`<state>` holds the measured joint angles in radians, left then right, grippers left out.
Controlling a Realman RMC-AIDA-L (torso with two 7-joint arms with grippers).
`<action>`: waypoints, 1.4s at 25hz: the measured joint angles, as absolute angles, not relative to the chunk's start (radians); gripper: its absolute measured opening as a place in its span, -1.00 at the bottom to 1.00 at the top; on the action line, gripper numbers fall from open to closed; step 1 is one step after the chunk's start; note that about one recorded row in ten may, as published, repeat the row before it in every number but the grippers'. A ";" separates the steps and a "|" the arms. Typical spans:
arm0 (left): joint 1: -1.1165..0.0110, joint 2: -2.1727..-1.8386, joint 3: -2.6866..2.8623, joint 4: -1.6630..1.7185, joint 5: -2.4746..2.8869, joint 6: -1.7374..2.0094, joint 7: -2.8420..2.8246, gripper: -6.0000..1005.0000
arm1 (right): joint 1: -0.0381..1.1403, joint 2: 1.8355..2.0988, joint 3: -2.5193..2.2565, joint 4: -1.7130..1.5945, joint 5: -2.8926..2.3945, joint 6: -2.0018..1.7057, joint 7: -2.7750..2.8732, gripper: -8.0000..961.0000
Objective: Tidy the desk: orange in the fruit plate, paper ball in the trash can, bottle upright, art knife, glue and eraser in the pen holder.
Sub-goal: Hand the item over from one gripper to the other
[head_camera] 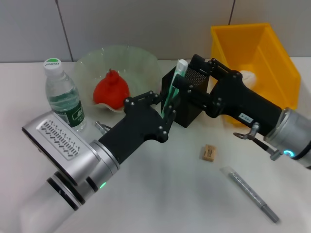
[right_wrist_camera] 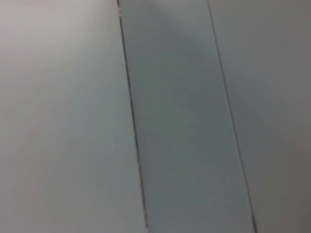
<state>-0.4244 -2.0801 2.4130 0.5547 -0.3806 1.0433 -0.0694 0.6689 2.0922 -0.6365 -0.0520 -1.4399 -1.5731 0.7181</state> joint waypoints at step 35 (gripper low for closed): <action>-0.431 -2.080 2.419 0.549 -0.407 1.013 -0.047 -0.60 | 0.722 2.092 -0.598 0.095 -1.385 -1.498 0.565 0.05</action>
<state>-0.4310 -2.0801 2.4194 0.5491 -0.4071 1.0128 -0.0475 0.7219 2.0922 -0.5982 0.0951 -1.3848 -1.4983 0.5648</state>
